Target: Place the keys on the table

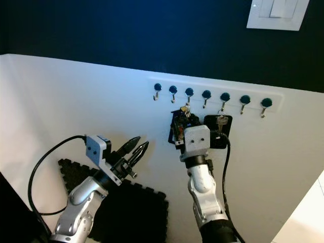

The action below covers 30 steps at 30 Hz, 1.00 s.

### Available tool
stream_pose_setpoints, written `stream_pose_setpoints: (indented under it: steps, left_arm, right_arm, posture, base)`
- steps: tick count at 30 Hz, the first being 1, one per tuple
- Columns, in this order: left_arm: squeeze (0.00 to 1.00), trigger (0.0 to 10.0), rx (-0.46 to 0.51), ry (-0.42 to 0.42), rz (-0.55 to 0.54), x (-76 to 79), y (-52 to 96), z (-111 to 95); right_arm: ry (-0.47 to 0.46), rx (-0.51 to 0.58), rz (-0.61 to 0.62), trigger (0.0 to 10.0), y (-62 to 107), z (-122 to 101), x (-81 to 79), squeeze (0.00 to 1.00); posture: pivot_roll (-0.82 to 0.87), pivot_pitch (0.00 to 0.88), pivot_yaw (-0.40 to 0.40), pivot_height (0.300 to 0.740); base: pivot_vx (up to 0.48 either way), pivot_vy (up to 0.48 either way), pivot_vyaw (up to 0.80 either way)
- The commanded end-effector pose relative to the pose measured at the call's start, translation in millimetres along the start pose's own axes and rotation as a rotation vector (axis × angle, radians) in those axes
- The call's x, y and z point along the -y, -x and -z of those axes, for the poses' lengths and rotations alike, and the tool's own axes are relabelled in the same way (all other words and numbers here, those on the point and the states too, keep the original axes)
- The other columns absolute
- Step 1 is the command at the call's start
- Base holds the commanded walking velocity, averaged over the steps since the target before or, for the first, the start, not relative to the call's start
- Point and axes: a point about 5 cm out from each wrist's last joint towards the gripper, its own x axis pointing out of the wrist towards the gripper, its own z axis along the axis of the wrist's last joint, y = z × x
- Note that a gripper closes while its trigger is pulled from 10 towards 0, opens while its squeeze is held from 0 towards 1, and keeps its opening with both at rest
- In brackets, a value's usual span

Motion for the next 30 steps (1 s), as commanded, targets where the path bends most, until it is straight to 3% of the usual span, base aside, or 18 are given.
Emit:
stream_pose_setpoints:
  steps: [1, 5, 6, 7, 9, 10, 11, 21, 22, 30]
  left_arm:
    - [0.00, 10.0, -0.007, -0.012, -0.006, -1.0, 2.6, 0.8]
    - [0.00, 10.0, -0.006, -0.014, -0.007, -1.5, 2.3, 0.5]
    - [0.00, 10.0, -0.006, -0.014, -0.007, -1.6, 1.8, 0.4]
    - [0.00, 10.0, -0.006, -0.014, -0.007, -1.6, 1.8, 0.4]
    - [0.00, 10.0, -0.007, -0.012, -0.010, -1.9, 1.0, 0.7]
    - [0.00, 10.0, -0.007, -0.012, -0.010, -1.9, 1.0, 0.7]
    - [0.00, 10.0, -0.007, -0.011, -0.011, -1.9, 1.2, 0.9]
    - [0.00, 10.0, -0.012, -0.011, -0.012, -2.0, 2.9, 1.3]
    - [0.00, 10.0, -0.014, -0.013, -0.014, -2.4, 3.0, 1.5]
    - [0.00, 10.0, -0.015, -0.017, -0.015, -3.1, 3.5, 1.2]
  right_arm:
    - [0.010, -0.034, 0.003, 10.0, 0.1, 5.5, 1.4, 0.00]
    - [0.009, -0.025, -0.002, 10.0, -0.8, 4.2, 0.8, 0.00]
    - [0.005, -0.021, -0.006, 8.3, -1.0, 3.7, 0.6, 0.00]
    - [0.005, -0.021, -0.006, 8.3, -1.0, 3.7, 0.6, 0.00]
    - [-0.011, -0.022, -0.013, 1.3, -1.2, 3.9, -0.2, 0.00]
    - [-0.011, -0.022, -0.013, 1.3, -1.2, 3.9, -0.2, 0.00]
    - [-0.018, -0.020, -0.013, 0.0, -0.5, 3.7, -0.9, 0.00]
    - [-0.024, 0.001, -0.012, 0.0, 0.0, 0.0, -2.0, 0.00]
    - [-0.022, 0.012, -0.010, 0.8, -0.5, -1.8, -1.4, 0.00]
    - [-0.016, 0.051, 0.000, 0.8, -0.4, -8.4, 0.7, 0.00]
  posture:
    - [0.03, 0.078, -0.005, 0.740]
    - [0.03, 0.078, -0.005, 0.740]
    - [0.03, 0.077, -0.003, 0.740]
    - [0.03, 0.077, -0.003, 0.740]
    - [0.03, 0.076, -0.004, 0.740]
    - [0.03, 0.076, -0.004, 0.740]
    - [0.03, 0.076, -0.004, 0.740]
    - [0.03, 0.079, -0.003, 0.740]
    - [0.03, 0.079, -0.002, 0.740]
    - [0.02, 0.079, 0.000, 0.740]
  base:
    - [0.000, 0.000, 0.00]
    - [0.000, 0.000, 0.00]
    - [0.000, 0.000, 0.00]
    - [0.000, 0.000, 0.00]
    - [0.000, 0.000, 0.00]
    - [0.000, 0.000, 0.00]
    - [0.000, 0.000, 0.00]
    - [0.000, 0.000, 0.00]
    - [0.000, 0.000, 0.00]
    - [0.000, 0.000, 0.00]
